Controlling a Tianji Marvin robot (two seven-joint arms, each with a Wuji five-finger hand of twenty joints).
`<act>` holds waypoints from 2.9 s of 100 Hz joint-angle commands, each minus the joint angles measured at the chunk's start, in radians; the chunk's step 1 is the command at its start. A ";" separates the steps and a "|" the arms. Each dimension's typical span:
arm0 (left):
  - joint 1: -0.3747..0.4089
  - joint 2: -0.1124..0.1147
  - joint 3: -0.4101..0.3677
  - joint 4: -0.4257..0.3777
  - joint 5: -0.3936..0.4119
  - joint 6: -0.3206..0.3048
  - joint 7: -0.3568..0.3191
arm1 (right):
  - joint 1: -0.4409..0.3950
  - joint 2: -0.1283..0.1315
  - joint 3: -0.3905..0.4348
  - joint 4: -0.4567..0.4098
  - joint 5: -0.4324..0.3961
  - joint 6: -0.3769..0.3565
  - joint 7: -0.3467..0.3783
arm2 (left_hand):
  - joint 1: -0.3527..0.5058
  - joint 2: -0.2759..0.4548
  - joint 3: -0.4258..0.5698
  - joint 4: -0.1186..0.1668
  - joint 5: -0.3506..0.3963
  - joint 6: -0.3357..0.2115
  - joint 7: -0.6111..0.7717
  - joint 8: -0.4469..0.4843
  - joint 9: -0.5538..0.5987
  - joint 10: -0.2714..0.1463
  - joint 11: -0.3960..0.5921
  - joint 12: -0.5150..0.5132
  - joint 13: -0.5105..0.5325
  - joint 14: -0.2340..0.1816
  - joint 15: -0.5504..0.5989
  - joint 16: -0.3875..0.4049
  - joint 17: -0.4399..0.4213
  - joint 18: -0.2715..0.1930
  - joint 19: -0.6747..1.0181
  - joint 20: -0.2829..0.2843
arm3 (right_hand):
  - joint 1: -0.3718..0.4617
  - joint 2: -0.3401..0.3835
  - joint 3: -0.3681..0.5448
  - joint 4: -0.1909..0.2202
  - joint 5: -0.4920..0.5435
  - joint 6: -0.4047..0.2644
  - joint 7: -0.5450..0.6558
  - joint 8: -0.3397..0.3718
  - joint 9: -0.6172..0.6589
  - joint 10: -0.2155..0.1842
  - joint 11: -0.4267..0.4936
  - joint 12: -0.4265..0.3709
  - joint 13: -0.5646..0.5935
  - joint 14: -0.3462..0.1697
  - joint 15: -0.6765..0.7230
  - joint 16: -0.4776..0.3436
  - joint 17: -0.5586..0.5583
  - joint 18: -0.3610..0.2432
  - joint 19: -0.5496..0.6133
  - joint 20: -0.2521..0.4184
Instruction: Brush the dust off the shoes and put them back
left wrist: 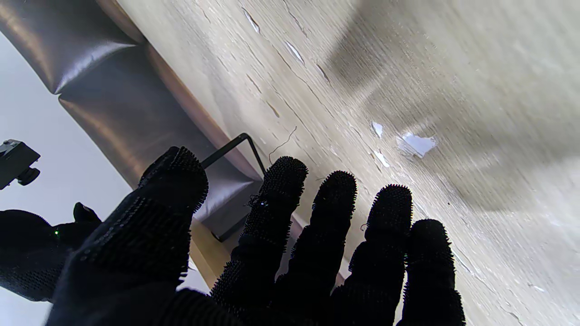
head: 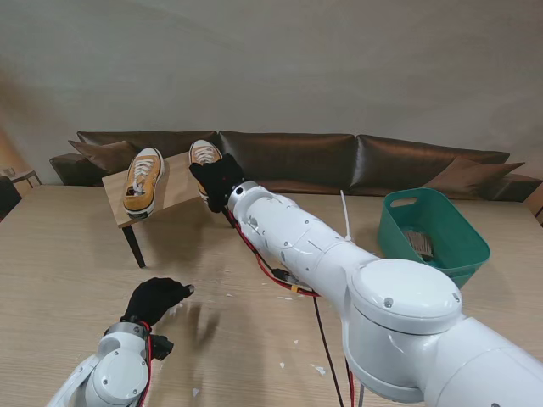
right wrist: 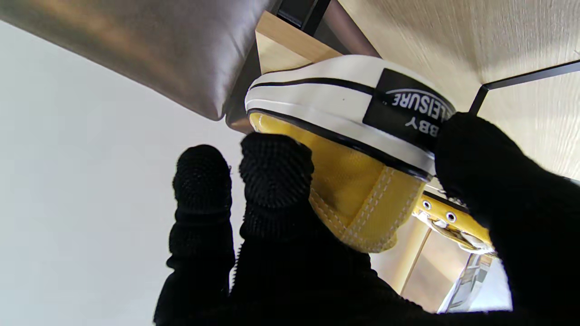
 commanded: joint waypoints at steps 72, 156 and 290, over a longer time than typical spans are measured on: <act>-0.018 -0.003 0.020 0.025 -0.022 -0.017 -0.040 | 0.000 0.025 0.069 -0.001 0.047 -0.019 -0.003 | 0.018 0.039 -0.026 0.030 0.027 0.013 -0.002 0.009 0.025 0.009 0.009 0.023 0.029 0.029 0.024 0.017 -0.010 0.007 0.043 0.007 | -0.130 0.058 -0.111 0.024 -0.168 0.026 -0.051 -0.083 -0.052 0.034 -0.044 -0.056 -0.022 0.029 0.013 0.014 -0.060 0.044 -0.021 0.015; -0.060 0.005 0.045 0.062 -0.032 -0.108 -0.071 | -0.029 0.054 0.211 -0.008 0.123 -0.118 -0.130 | 0.021 0.040 -0.033 0.031 0.019 0.008 -0.008 0.006 0.004 0.000 -0.008 0.001 0.013 0.025 -0.002 0.003 -0.018 0.008 0.025 -0.006 | -0.149 0.247 -0.281 0.075 0.225 -0.291 0.011 0.206 -0.026 0.032 -0.050 -0.008 -0.045 0.064 0.036 0.028 -0.091 0.092 -0.019 0.081; -0.084 0.028 0.074 0.071 0.019 -0.300 -0.115 | -0.671 0.651 0.844 -1.236 -0.128 -0.147 0.334 | 0.021 0.038 -0.051 0.032 -0.028 -0.008 -0.040 -0.009 -0.048 -0.022 -0.035 -0.054 -0.025 0.010 -0.080 -0.039 -0.026 0.009 -0.048 -0.035 | -0.120 0.244 -0.211 0.081 0.390 -0.422 -0.147 0.303 -0.079 0.047 -0.363 -0.178 -0.253 0.228 -0.637 -0.204 -0.233 0.210 -0.342 -0.052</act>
